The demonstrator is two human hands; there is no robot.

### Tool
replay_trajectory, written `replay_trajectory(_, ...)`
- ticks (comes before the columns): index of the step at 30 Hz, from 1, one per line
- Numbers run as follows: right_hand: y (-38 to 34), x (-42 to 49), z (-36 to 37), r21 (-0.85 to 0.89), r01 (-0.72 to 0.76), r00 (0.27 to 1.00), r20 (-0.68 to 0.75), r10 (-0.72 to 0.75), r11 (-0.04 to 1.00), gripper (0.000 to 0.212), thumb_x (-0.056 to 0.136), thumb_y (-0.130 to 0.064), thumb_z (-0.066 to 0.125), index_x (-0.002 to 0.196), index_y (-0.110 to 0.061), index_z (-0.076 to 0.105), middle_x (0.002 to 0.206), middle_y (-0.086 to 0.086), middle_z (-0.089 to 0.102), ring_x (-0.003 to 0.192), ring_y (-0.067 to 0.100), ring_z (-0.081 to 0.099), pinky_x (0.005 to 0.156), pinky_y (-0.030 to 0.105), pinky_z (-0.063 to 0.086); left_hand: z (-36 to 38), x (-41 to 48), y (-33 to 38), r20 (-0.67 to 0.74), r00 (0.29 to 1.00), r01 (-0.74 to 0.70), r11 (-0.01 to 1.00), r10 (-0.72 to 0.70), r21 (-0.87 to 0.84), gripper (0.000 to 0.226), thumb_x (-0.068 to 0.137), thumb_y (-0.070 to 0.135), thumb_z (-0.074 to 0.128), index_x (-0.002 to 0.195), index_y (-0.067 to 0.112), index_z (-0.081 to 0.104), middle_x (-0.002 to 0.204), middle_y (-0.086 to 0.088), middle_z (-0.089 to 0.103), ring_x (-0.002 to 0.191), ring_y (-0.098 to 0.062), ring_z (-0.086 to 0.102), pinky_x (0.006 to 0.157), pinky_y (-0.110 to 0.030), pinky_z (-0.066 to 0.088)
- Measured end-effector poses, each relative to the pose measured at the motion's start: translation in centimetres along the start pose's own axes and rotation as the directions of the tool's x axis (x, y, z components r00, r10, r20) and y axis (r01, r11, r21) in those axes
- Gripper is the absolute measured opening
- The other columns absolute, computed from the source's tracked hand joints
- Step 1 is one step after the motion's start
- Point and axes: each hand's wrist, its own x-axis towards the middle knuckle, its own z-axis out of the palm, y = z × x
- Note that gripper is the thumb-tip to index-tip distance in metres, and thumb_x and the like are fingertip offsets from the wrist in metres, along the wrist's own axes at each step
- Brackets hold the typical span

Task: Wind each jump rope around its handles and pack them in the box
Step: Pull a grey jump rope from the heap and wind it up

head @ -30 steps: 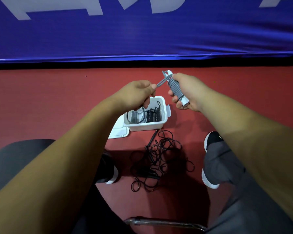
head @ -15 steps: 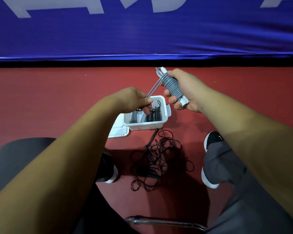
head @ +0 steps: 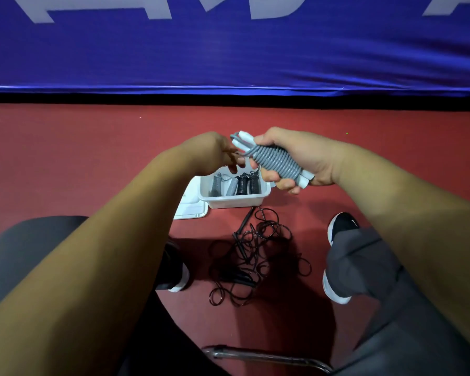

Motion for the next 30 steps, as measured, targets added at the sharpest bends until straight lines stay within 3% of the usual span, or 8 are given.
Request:
replay_trajectory(4,0.4,-0.1,0.4,-0.084,-0.040,0.993,0.109,0.049,0.996,0.046,0.109,-0.043,0.043,0.101,-0.004,0.067,0.068,0.015,0.059,0.052,0.026,0.057,0.049,0.030,0.050,-0.6,0.0,0.3,-0.056,0.995,-0.084,0.994,0.088,0.069,0.025,0.100,0.007,0.062,0.105,0.025,0.079,0.088,0.007,0.075,0.076,-0.010,0.061,0.068,-0.017,0.045)
replay_trajectory(6,0.4,-0.2,0.6,-0.153,-0.090,0.989,0.107,0.107,0.984,0.048,0.109,-0.044,0.045,0.107,-0.002,0.068,0.069,0.016,0.062,0.052,0.025,0.059,0.047,0.029,0.052,-0.9,-0.1,0.6,-0.058,0.993,-0.107,0.994,0.107,-0.008,0.020,0.100,0.017,0.067,0.105,0.030,0.081,0.092,0.014,0.077,0.078,0.000,0.062,0.070,-0.008,0.044)
replay_trajectory(10,0.5,0.0,0.9,-0.405,-0.157,0.981,0.038,0.188,0.901,0.047,0.110,-0.044,0.047,0.115,-0.003,0.069,0.082,0.016,0.077,0.050,0.018,0.056,0.046,0.026,0.050,-0.9,0.0,1.5,-0.095,0.978,-0.188,0.981,0.184,-0.037,0.014,0.090,0.020,0.079,0.099,0.030,0.084,0.089,0.015,0.079,0.078,0.006,0.066,0.068,-0.003,0.042)
replay_trajectory(13,1.1,0.8,0.7,-0.400,-0.190,0.980,-0.020,0.199,0.896,0.034,0.109,-0.042,0.052,0.122,-0.011,0.058,0.097,0.020,0.079,0.054,0.021,0.055,0.047,0.026,0.048,-0.6,-0.2,2.2,-0.120,0.970,-0.218,0.976,0.213,-0.029,0.019,0.086,0.012,0.078,0.095,0.028,0.085,0.083,0.008,0.079,0.070,0.001,0.065,0.061,-0.009,0.042)
replay_trajectory(18,1.6,2.1,-0.1,-0.435,-0.147,0.983,-0.164,0.083,0.888,0.029,0.107,-0.039,0.054,0.110,-0.013,0.065,0.084,0.014,0.074,0.053,0.020,0.056,0.050,0.029,0.048,-0.9,-0.5,2.7,-0.233,0.944,-0.230,0.972,0.234,0.045,0.019,0.083,0.014,0.075,0.092,0.026,0.085,0.085,0.010,0.079,0.079,-0.004,0.070,0.072,-0.024,0.053)
replay_trajectory(23,1.7,3.0,-1.1,-0.380,-0.123,0.941,-0.339,-0.014,0.917,0.031,0.111,-0.040,0.048,0.111,-0.011,0.059,0.088,0.015,0.069,0.051,0.018,0.057,0.045,0.027,0.048,-1.5,-0.8,3.1,-0.266,0.930,-0.231,0.967,0.251,0.105,0.013,0.089,0.020,0.076,0.095,0.028,0.084,0.076,0.013,0.074,0.066,0.006,0.060,0.056,-0.008,0.038)
replay_trajectory(28,1.7,3.2,-2.3,-0.136,-0.019,0.883,-0.467,-0.047,0.991,0.030,0.112,-0.040,0.050,0.122,-0.012,0.054,0.096,0.015,0.067,0.059,0.019,0.060,0.052,0.032,0.054,-1.7,-1.0,2.9,-0.243,0.946,-0.179,0.971,0.214,0.157,0.018,0.097,0.040,0.072,0.099,0.024,0.079,0.073,0.005,0.072,0.067,-0.013,0.066,0.060,-0.026,0.046)
replay_trajectory(30,1.6,3.0,-2.8,-0.049,0.019,0.864,-0.502,-0.041,0.999,0.032,0.112,-0.038,0.052,0.128,-0.010,0.054,0.097,0.013,0.067,0.060,0.018,0.061,0.054,0.033,0.053,-1.6,-1.0,2.7,-0.259,0.946,-0.172,0.979,0.195,0.110,0.028,0.096,0.048,0.071,0.092,0.021,0.076,0.069,0.006,0.069,0.061,-0.005,0.063,0.058,-0.025,0.047)
